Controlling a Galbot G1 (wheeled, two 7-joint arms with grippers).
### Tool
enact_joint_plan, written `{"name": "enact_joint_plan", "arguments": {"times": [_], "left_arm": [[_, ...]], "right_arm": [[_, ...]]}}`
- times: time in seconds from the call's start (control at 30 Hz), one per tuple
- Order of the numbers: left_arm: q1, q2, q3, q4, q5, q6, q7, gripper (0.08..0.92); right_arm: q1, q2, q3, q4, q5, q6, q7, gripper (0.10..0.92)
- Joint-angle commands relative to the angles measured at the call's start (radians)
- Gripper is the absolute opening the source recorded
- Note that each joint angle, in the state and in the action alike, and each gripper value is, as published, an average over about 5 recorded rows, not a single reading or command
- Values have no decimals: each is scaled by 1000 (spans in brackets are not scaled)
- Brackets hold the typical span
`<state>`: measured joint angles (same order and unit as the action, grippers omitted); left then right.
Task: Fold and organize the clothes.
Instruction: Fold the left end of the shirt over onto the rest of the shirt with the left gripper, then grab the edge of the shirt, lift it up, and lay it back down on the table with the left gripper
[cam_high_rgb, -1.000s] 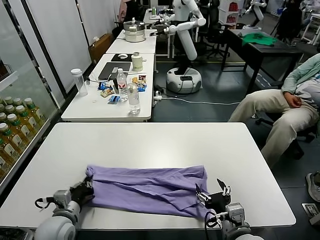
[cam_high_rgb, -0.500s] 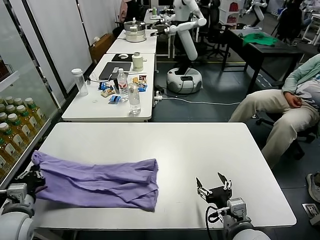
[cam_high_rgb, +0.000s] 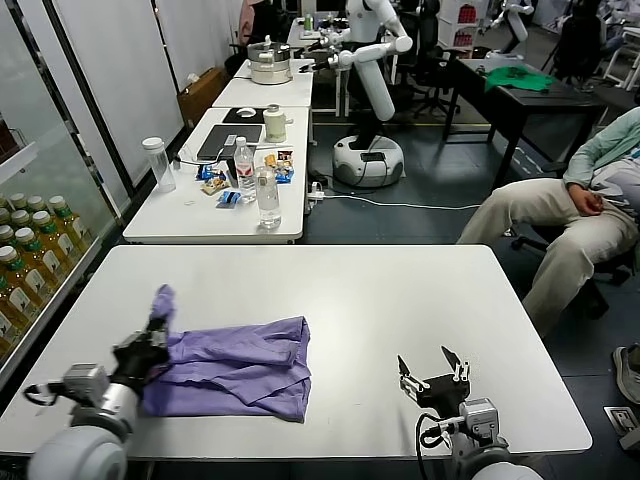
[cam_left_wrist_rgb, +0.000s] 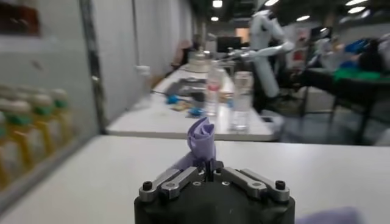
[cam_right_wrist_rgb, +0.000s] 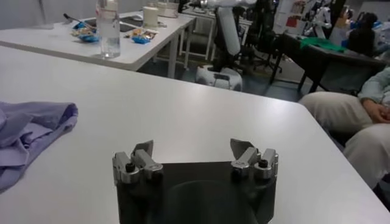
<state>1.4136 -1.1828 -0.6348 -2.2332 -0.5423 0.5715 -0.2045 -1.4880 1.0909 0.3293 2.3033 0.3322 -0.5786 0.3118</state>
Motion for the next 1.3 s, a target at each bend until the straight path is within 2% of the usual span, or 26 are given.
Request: {"name": "enact_joint_plan", "arguments": {"times": [0.03, 0.33, 0.5, 0.63, 0.77, 0.83, 0.97, 1.1, 1.23, 1.3], "left_arm": [[-86, -112, 299, 32, -54, 11, -29, 112], [-178, -209, 414, 177, 57, 10, -58, 112], [-166, -212, 423, 112, 50, 6, -57, 152], [-128, -172, 357, -2, -5, -2, -58, 263], [-41, -91, 166, -94, -35, -8, -72, 375], [13, -54, 42, -57, -27, -15, -74, 436], [89, -13, -108, 138, 14, -37, -47, 548], [111, -29, -89, 248, 96, -65, -18, 661], [96, -59, -60, 287, 118, -80, 20, 773], [80, -63, -49, 298, 103, -87, 45, 803]], "right_arm": [[1, 7, 2, -10, -2, 0, 4, 823], [34, -9, 1, -29, 8, 0, 13, 823], [45, -11, -5, -42, 11, 0, 12, 823], [57, -7, -15, -51, 11, 0, 9, 823], [65, -8, -16, -56, 11, 0, 3, 823], [67, -6, -15, -57, 12, 0, 0, 823], [66, 0, -16, -61, 10, 1, -5, 823], [58, 3, -18, -58, 5, 1, -5, 823], [35, -3, -5, -41, 2, 1, -6, 823], [21, -7, 4, -32, 2, 1, -6, 823]]}}
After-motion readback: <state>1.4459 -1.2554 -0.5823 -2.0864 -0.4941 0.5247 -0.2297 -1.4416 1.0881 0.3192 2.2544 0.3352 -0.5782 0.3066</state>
